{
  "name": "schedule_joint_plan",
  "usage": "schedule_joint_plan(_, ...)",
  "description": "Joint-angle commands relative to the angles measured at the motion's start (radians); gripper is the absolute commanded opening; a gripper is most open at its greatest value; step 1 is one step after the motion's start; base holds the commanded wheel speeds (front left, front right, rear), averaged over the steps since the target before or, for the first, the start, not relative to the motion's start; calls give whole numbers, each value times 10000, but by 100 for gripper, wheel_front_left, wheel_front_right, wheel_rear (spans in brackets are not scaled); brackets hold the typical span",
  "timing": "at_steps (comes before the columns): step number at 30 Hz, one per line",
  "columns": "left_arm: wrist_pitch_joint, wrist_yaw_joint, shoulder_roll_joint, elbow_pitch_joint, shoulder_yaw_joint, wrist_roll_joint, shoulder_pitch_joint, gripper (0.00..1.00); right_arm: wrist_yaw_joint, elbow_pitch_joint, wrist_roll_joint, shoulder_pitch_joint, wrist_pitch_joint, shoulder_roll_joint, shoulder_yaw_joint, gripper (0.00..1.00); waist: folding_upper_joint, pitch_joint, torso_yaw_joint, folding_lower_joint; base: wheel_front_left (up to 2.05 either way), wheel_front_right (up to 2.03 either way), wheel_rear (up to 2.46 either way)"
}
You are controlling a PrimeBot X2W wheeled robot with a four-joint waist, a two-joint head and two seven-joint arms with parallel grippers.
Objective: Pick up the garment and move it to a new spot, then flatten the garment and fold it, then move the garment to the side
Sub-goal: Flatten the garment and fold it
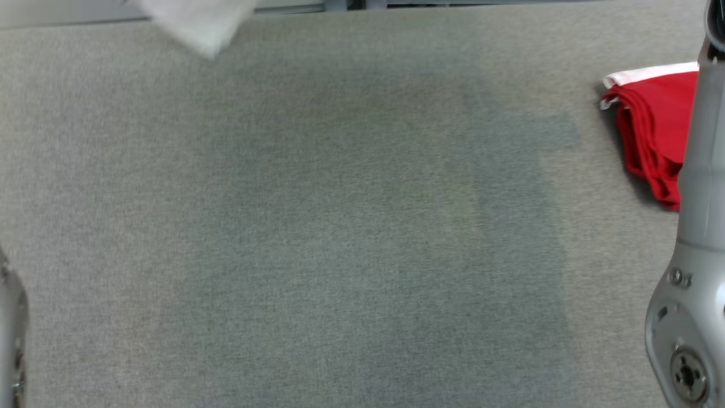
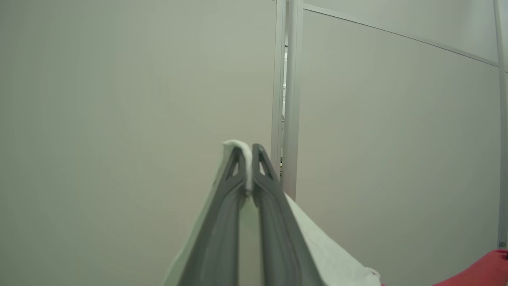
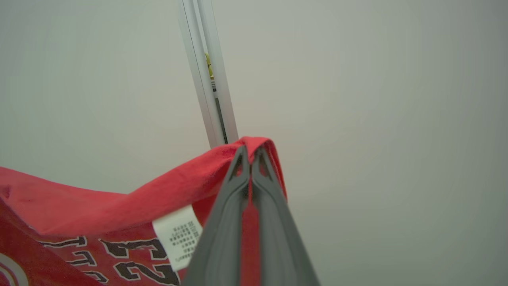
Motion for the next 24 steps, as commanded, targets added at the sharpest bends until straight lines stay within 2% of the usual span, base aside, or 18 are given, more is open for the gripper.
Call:
schedule_joint_plan(1,-349,-26,-257,667,-117,101,-239,0,4,853,-519,-603,-236,0,-170,0,0,418,335,-3,0,0,0)
schedule_joint_plan(6,-1341,-267,-827,2019,-239,-102,69,0,3,2873,-1434,-1247,-1081,1,-426,0,0,1156,734,-3,0,0,0)
schedule_joint_plan(13,-2448,-669,-1231,3237,-306,-548,1505,0,3,4900,-1880,-440,-2590,-10,-46,0,0,1640,964,-3,0,0,0)
schedule_joint_plan(19,-3310,-976,-1376,3581,-108,-1389,3027,0,3,6223,-980,463,-3828,-19,498,0,0,1589,946,-3,0,0,0)
schedule_joint_plan(24,-3667,-1053,-1259,2925,97,-1867,4261,0,3,6035,-66,1170,-4309,-8,920,0,0,1373,858,-3,0,0,0)
